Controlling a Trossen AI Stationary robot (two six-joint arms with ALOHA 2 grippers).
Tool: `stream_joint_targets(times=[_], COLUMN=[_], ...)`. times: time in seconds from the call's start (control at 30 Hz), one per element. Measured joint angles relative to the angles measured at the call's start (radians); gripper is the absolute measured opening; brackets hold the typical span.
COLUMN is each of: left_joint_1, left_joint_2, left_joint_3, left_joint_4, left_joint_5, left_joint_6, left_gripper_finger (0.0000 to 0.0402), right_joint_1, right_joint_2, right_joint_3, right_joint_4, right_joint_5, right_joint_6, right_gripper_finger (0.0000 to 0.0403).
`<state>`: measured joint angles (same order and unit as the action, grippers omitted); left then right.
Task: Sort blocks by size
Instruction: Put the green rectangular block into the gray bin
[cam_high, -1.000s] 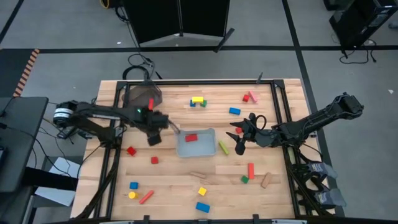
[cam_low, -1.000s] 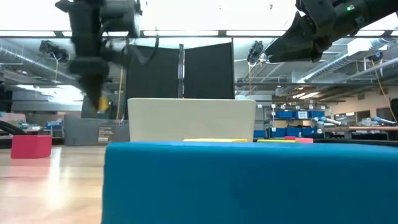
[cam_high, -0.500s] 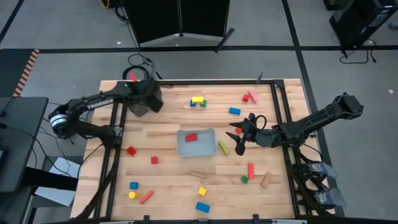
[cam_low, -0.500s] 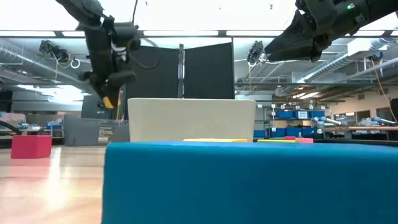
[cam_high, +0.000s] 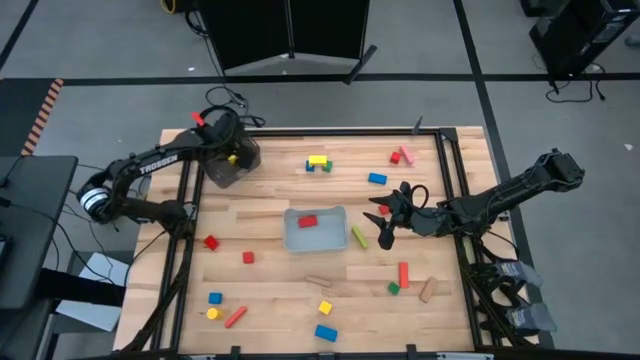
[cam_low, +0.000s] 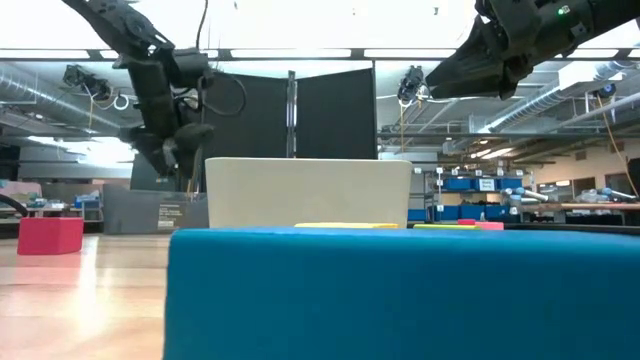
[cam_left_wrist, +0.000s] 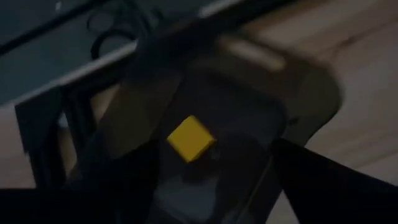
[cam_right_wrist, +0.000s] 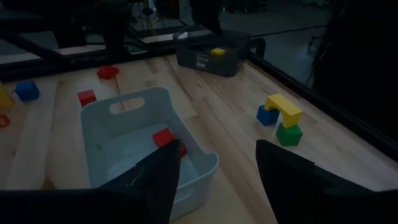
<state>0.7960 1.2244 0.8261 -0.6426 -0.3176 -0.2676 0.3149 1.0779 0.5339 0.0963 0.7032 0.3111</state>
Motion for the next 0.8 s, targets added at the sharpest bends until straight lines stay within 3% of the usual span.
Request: stream_joint_targets(times=[0.17,0.5,0.63,0.8], left_joint_1=[-0.072,-0.387,-0.477,-0.510], left_joint_2=[-0.105,-0.390,-0.432,-0.436], left_joint_3=[0.000,-0.017,-0.057,-0.112], left_joint_4=[0.065,0.060,0.062,0.086], left_joint_5=[0.000,0.034,0.002,-0.029], left_joint_6=[0.002,-0.025,-0.081,-0.128], left_gripper_finger=[0.0352,0.0325,0.0315,0.0308], right_joint_1=[0.000,-0.014,-0.046,-0.089], right_joint_2=[0.000,0.000,0.000,0.000], right_joint_3=[0.000,0.000,0.000,0.000], right_joint_4=[0.000,-0.001,-0.001,-0.001], right_joint_5=[0.000,0.000,0.001,0.002], right_joint_6=[0.001,-0.018,-0.043,-0.045], right_gripper_finger=[0.0218,0.0216,0.0215,0.0215])
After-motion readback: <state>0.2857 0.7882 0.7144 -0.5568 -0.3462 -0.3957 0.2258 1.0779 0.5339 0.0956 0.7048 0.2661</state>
